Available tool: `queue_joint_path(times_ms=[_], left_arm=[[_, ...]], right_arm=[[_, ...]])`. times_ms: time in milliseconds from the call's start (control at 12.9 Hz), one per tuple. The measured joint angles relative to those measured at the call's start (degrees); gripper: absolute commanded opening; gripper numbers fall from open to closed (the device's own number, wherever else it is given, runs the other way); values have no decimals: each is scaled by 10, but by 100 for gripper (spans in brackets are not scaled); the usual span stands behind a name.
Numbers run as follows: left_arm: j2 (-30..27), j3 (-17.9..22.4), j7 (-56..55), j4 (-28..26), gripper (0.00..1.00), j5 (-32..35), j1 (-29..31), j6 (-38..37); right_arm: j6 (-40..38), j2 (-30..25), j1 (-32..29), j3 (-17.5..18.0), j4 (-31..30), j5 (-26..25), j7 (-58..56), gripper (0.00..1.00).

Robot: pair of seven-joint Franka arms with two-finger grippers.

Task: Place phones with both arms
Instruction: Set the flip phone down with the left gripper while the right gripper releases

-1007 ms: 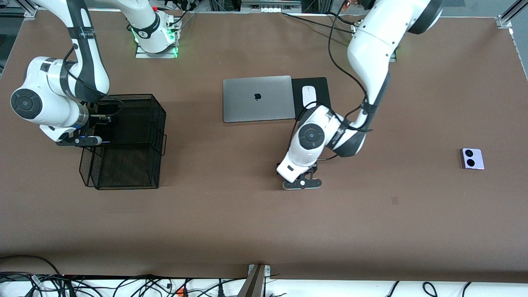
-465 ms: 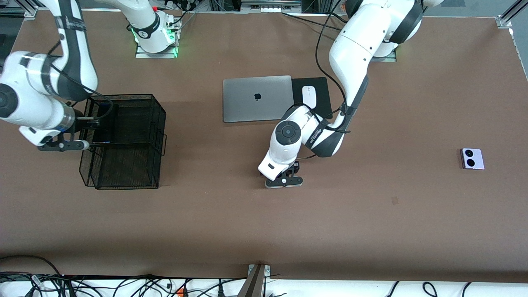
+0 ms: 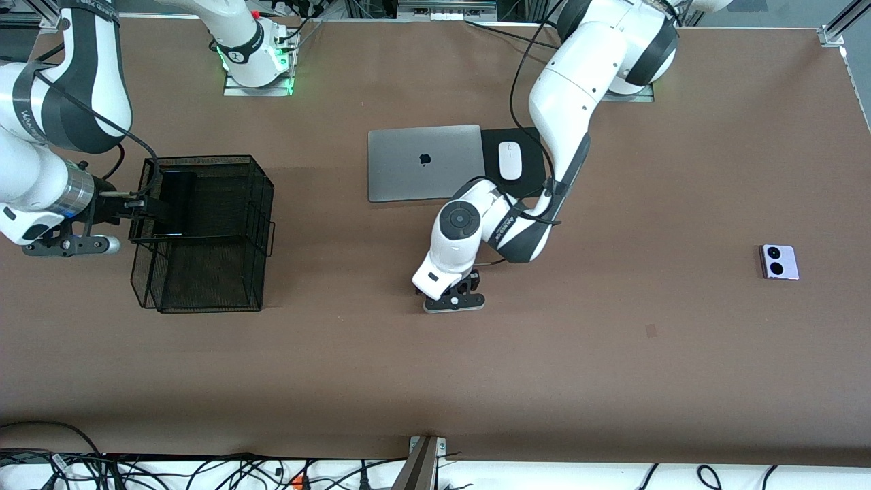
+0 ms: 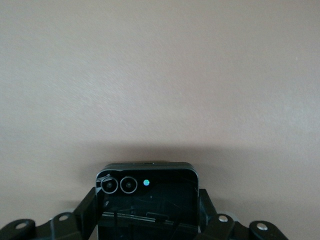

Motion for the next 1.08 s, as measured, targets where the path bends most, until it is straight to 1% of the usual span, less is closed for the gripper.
queue_joint_path(times_ms=[155, 232, 620, 852, 1085], left_arm=[[2, 3, -4, 3, 95, 0, -6, 0], [2, 3, -6, 4, 100, 0, -7, 0], [2, 8, -7, 8, 100, 0, -7, -5], [-2, 14, -1, 22, 100, 0, -5, -55], [-23, 22, 47, 34, 100, 0, 6, -125]], right_arm=[[-1, 6, 4, 0, 5, 1, 8, 99], [-2, 7, 5, 0, 5, 1, 11, 99], [-4, 9, 5, 0, 5, 1, 13, 99], [-4, 9, 15, 1, 9, 2, 27, 99], [-6, 13, 49, 3, 30, 5, 60, 99]])
